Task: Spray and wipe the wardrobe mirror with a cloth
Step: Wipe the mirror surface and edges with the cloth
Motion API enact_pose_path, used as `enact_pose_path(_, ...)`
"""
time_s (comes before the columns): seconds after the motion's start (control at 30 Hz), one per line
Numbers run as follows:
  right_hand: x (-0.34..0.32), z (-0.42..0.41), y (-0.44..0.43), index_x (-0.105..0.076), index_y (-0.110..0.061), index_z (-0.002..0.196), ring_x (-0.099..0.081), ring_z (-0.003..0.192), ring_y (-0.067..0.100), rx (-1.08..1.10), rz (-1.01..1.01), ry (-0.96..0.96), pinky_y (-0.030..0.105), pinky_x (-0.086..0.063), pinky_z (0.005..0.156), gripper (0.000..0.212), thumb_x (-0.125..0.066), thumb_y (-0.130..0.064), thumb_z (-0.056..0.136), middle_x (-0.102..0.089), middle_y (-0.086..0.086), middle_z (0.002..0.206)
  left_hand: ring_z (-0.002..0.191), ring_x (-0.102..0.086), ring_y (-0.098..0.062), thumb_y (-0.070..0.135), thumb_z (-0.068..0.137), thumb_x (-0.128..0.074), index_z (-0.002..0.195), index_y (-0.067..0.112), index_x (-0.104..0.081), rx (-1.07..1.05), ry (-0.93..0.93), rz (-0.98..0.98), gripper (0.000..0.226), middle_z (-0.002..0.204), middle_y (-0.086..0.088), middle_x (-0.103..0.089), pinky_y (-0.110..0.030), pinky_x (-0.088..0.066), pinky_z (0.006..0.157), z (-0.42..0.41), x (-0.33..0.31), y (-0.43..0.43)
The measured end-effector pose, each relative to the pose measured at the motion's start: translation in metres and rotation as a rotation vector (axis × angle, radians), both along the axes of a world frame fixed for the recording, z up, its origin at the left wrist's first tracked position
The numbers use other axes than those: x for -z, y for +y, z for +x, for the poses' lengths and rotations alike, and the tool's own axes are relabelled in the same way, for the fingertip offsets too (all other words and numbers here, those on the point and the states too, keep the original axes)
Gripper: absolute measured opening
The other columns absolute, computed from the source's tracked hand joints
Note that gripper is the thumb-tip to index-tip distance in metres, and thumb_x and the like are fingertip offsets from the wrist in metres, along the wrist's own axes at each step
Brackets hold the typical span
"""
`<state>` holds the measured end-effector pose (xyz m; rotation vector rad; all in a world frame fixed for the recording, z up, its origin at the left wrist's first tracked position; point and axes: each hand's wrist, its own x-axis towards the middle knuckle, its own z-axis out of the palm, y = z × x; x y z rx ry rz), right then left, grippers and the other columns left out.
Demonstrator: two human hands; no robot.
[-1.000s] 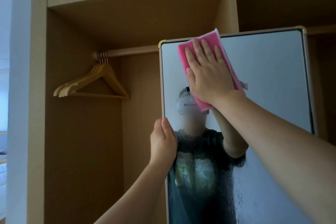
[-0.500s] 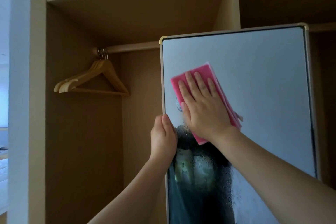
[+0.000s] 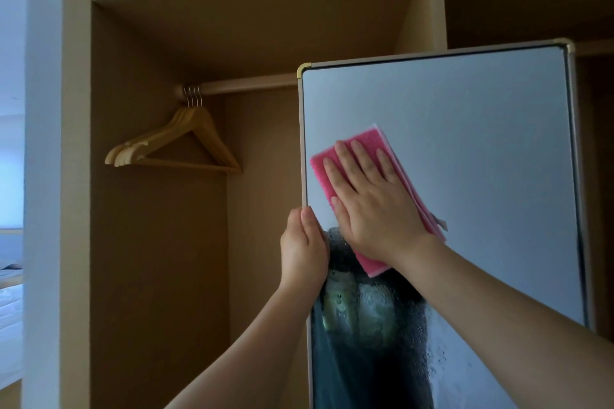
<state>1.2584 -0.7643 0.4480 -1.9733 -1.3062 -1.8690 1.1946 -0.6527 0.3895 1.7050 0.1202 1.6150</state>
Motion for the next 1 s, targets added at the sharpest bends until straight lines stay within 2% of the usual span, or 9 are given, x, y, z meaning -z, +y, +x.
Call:
enact_pose_path(0.2,-0.037,-0.006,0.004,-0.018,-0.015,0.154,-0.009,0.149,0.031,0.033,-0.015,-0.015,0.047,-0.004,0.121,0.060,-0.011,-0.041,0.101,-0.015,0.011,0.161,0.048,-0.046,-0.002,0.041,0.099,-0.025,0.071,0.023,-0.043,-0.013,0.013,-0.006,0.038,0.057,0.004,-0.048,-0.013,-0.039,0.045,0.001,0.001,0.001)
enact_pose_path(0.37,-0.068,-0.009,0.013,-0.016,-0.016,0.155,-0.007,0.149,0.031,0.049,0.007,-0.016,0.050,-0.008,0.121,0.061,-0.009,-0.043,0.101,-0.013,0.010,0.162,0.052,-0.046,0.004,0.037,0.101,-0.026,0.071,0.024,-0.043,-0.044,0.017,0.002,0.037,0.060,0.005,-0.044,-0.008,-0.038,0.049,0.001,0.001,0.002)
enact_pose_path(0.53,-0.093,-0.015,0.022,-0.020,-0.015,0.154,-0.012,0.149,0.032,0.043,0.068,-0.013,0.049,-0.007,0.121,0.060,-0.011,-0.041,0.101,-0.017,0.011,0.161,0.051,-0.045,-0.004,0.044,0.099,-0.023,0.072,0.025,-0.043,-0.026,0.044,-0.010,0.039,0.060,0.004,-0.047,-0.016,-0.040,0.047,0.000,0.002,0.003)
enact_pose_path(0.8,-0.101,-0.016,0.027,-0.017,-0.014,0.154,-0.013,0.149,0.033,0.055,0.094,-0.019,0.049,-0.008,0.121,0.059,-0.012,-0.041,0.101,-0.016,0.011,0.161,0.052,-0.047,0.002,0.039,0.100,-0.026,0.073,0.023,-0.043,-0.026,0.048,0.002,0.037,0.059,0.005,-0.046,-0.010,-0.041,0.050,-0.001,0.001,0.002)
enact_pose_path(0.93,-0.096,-0.015,0.027,-0.016,-0.013,0.154,-0.013,0.148,0.033,0.060,0.093,-0.019,0.050,-0.009,0.121,0.060,-0.011,-0.041,0.102,-0.017,0.012,0.161,0.049,-0.044,-0.006,0.046,0.097,-0.025,0.074,0.023,-0.044,0.082,0.089,-0.039,0.038,0.059,0.001,-0.046,-0.019,-0.041,0.047,-0.006,0.006,0.001)
enact_pose_path(1.0,-0.092,-0.015,0.027,-0.017,-0.013,0.154,-0.014,0.148,0.034,0.058,0.092,-0.014,0.050,-0.010,0.121,0.060,-0.011,-0.042,0.102,-0.019,0.012,0.160,0.051,-0.042,-0.019,0.053,0.094,-0.024,0.077,0.020,-0.045,0.164,0.131,-0.061,0.043,0.060,-0.005,-0.046,-0.030,-0.041,0.050,-0.010,0.015,0.001)
